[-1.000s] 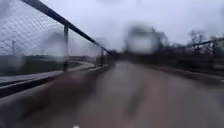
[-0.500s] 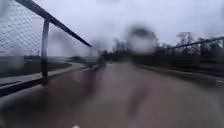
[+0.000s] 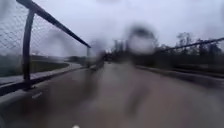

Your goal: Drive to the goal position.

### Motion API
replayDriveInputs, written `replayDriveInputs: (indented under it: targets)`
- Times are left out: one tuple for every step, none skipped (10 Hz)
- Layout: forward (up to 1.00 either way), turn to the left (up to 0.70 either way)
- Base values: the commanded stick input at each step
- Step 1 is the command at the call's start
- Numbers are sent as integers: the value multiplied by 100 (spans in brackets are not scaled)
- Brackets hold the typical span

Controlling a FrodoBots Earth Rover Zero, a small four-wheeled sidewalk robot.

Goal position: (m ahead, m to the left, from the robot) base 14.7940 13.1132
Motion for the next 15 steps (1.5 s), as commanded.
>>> replayDriveInputs:
  targets:
    - [70, 0]
    - [70, 0]
    - [70, 0]
    - [70, 0]
    - [70, 0]
    - [70, 0]
    - [70, 0]
    - [70, 0]
    - [70, 0]
    - [70, 0]
    - [70, 0]
    - [70, 0]
    - [70, 0]
    - [70, 0]
    - [70, 0]
